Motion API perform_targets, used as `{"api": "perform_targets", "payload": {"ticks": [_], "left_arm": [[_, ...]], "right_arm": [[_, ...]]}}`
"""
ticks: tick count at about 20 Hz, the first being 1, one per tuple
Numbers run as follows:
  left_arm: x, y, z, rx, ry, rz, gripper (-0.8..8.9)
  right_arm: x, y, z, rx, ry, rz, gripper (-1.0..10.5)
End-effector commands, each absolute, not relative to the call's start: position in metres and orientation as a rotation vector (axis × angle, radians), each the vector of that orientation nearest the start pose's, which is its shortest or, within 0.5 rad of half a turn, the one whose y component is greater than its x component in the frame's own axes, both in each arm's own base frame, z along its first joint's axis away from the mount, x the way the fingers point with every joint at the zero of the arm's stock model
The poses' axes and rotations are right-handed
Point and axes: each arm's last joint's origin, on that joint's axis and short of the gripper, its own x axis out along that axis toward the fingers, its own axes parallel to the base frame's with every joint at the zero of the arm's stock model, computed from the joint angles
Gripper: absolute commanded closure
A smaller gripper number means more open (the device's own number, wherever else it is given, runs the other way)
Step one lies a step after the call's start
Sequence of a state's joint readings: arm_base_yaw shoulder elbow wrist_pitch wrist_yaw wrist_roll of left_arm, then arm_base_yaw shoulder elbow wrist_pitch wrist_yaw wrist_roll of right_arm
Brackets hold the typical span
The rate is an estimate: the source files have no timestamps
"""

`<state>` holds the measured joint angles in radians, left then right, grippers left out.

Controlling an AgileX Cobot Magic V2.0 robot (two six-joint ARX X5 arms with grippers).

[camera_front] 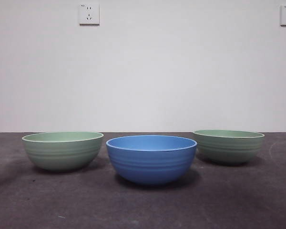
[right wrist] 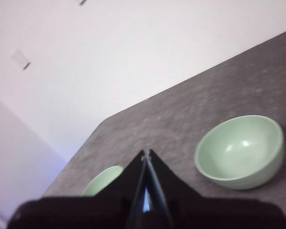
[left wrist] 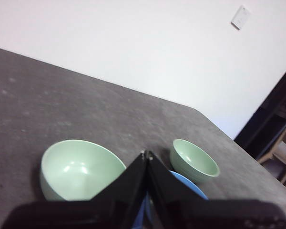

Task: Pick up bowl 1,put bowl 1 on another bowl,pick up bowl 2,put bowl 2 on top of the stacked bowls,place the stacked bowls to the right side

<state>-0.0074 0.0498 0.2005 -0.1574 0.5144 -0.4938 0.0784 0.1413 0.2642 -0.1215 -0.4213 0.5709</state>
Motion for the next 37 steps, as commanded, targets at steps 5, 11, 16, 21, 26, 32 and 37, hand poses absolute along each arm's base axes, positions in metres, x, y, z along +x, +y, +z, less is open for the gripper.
{"api": "perform_targets", "payload": {"ticks": [5, 11, 16, 21, 26, 32, 37], "left_arm": [[0.081, -0.016, 0.246, -0.433, 0.184, -0.572, 8.21], [0.083, -0.017, 0.275, -0.306, 0.291, -0.587, 8.21], [0.089, -0.017, 0.298, -0.217, 0.399, -0.587, 8.21], [0.097, -0.017, 0.317, -0.147, 0.518, -0.600, 8.21], [0.103, -0.017, 0.329, -0.102, 0.629, -0.618, 8.21], [0.110, -0.018, 0.329, -0.064, 0.725, -0.577, 8.21], [0.112, -0.018, 0.328, -0.038, 0.745, -0.544, 8.15]], "right_arm": [[0.096, 0.022, 0.266, 0.471, 0.279, 0.553, 9.6], [0.106, 0.023, 0.300, 0.308, 0.434, 0.554, 9.6], [0.114, 0.024, 0.324, 0.209, 0.564, 0.563, 9.6], [0.123, 0.024, 0.338, 0.129, 0.717, 0.581, 9.6], [0.130, 0.024, 0.338, 0.060, 0.869, 0.519, 9.6], [0.133, 0.024, 0.329, -0.004, 0.983, 0.430, 9.6], [0.133, 0.024, 0.329, -0.010, 0.983, 0.420, 9.4]]}}
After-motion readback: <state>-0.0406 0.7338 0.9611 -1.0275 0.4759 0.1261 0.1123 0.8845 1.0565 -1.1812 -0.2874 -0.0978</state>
